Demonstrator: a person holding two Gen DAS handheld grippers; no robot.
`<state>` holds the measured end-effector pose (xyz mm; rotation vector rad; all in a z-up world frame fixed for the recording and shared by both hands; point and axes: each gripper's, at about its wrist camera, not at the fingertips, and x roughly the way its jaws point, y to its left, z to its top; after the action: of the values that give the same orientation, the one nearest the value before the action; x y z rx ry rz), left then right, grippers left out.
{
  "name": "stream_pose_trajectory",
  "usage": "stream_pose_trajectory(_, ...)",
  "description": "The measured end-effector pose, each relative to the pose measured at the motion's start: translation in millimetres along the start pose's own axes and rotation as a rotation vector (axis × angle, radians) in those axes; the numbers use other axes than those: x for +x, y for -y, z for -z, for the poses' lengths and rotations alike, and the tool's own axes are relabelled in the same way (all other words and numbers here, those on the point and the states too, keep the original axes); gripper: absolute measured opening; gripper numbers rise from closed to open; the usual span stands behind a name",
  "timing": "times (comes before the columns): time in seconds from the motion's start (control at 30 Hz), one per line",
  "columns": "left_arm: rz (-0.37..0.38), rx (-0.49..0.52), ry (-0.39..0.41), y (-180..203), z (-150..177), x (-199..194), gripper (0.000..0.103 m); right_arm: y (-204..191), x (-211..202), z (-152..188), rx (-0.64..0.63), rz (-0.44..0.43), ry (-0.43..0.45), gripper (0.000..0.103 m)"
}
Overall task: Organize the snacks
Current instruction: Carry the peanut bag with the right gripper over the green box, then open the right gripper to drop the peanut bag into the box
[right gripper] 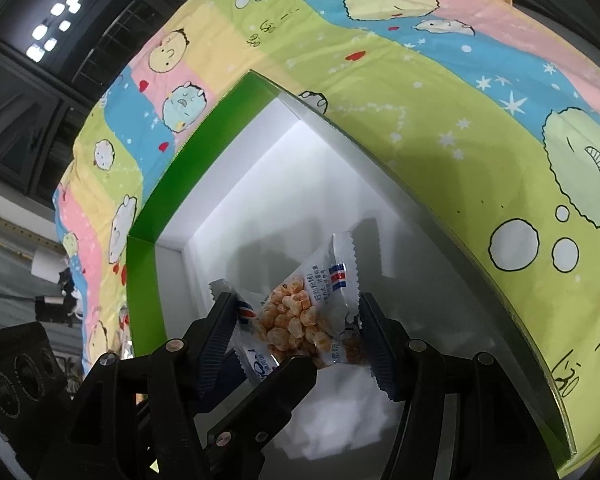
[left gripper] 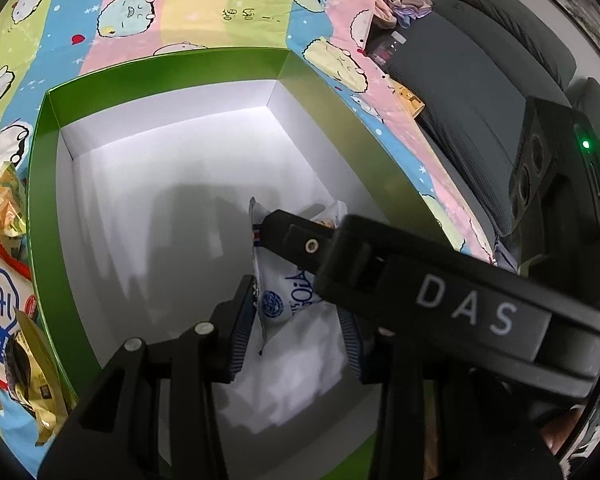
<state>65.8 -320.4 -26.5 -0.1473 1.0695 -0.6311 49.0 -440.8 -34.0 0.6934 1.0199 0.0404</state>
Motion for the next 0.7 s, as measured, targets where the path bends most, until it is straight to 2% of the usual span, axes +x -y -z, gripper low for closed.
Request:
stream_pose_trajectory(0.2,-0.007,0.037,0.003,5.7,8.8,-3.4,0.038,5.0,-7.3,11.1,0.015,-0.003,0.03,0.062)
stream_pose_trajectory(0.7,-0.008,0.024,-0.007,4.7,13.9,-4.4,0.038,3.0,-9.7,16.0,-0.001,0.028,0.031,0.063)
